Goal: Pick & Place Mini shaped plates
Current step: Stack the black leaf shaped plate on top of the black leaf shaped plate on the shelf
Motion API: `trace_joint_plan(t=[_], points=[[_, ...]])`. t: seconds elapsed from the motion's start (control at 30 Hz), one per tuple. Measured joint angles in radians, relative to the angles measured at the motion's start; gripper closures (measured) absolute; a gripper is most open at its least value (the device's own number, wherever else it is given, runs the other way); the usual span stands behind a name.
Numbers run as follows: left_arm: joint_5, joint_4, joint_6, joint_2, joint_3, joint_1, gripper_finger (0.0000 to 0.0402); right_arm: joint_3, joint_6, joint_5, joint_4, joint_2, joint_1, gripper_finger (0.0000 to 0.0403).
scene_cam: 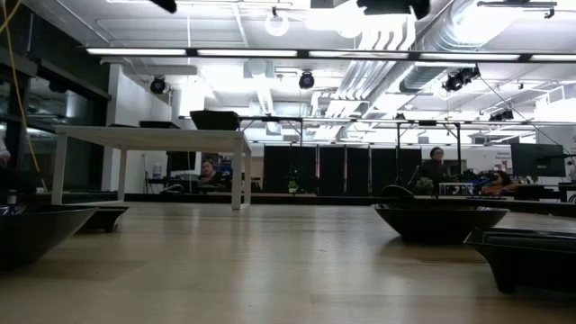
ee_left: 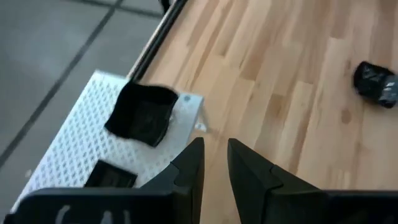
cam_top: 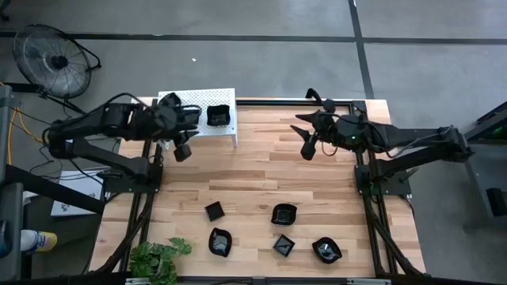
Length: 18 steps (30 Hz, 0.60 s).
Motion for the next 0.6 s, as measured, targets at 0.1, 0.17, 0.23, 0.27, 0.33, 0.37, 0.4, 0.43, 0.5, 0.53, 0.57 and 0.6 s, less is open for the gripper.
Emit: trace_joint_plan(t=[0.1, 0.17, 0.23, 0.27, 0.33, 0.37, 0.4, 0.43, 0.5, 0.53, 0.57, 0.6], points=[[-0.051, 0.007, 0.012, -0.02, 0.0, -0.055, 0.0334, 0.0, 0.023, -0.02, 0.053, 0.04, 0.006, 0.0235], [-0.072, 0.01, 0.014, -0.038, -0.004, -0.089, 0.0334, 0.0, 0.022, -0.026, 0.084, 0.068, 0.014, 0.0235], [-0.095, 0.037, 0.007, -0.065, -0.026, -0.117, 0.0334, 0.006, 0.024, -0.027, 0.1, 0.093, 0.023, 0.0236], [-0.1, 0.06, 0.004, -0.077, -0.046, -0.133, 0.0334, 0.018, 0.023, -0.027, 0.095, 0.108, 0.027, 0.0236], [-0.102, 0.126, 0.002, -0.108, -0.102, -0.165, 0.0334, 0.053, 0.023, -0.027, 0.091, 0.139, 0.035, 0.0236], [-0.104, 0.161, 0.002, -0.122, -0.137, -0.181, 0.0334, 0.069, 0.022, -0.027, 0.087, 0.154, 0.037, 0.0236], [-0.103, 0.202, 0.001, -0.139, -0.174, -0.195, 0.0334, 0.088, 0.022, -0.027, 0.084, 0.171, 0.04, 0.0236], [-0.103, 0.244, 0.002, -0.156, -0.213, -0.209, 0.0334, 0.108, 0.022, -0.027, 0.084, 0.186, 0.041, 0.0236], [-0.102, 0.329, 0.001, -0.19, -0.291, -0.236, 0.0334, 0.148, 0.022, -0.041, 0.066, 0.221, 0.04, 0.0236], [-0.102, 0.377, 0.002, -0.209, -0.326, -0.249, 0.0334, 0.169, 0.021, -0.049, 0.039, 0.236, 0.04, 0.0236], [-0.102, 0.419, 0.002, -0.227, -0.358, -0.262, 0.0334, 0.19, 0.023, -0.056, 0.005, 0.254, 0.04, 0.0236], [-0.103, 0.456, 0.002, -0.246, -0.389, -0.275, 0.0334, 0.211, 0.03, -0.067, -0.031, 0.272, 0.04, 0.0236]])
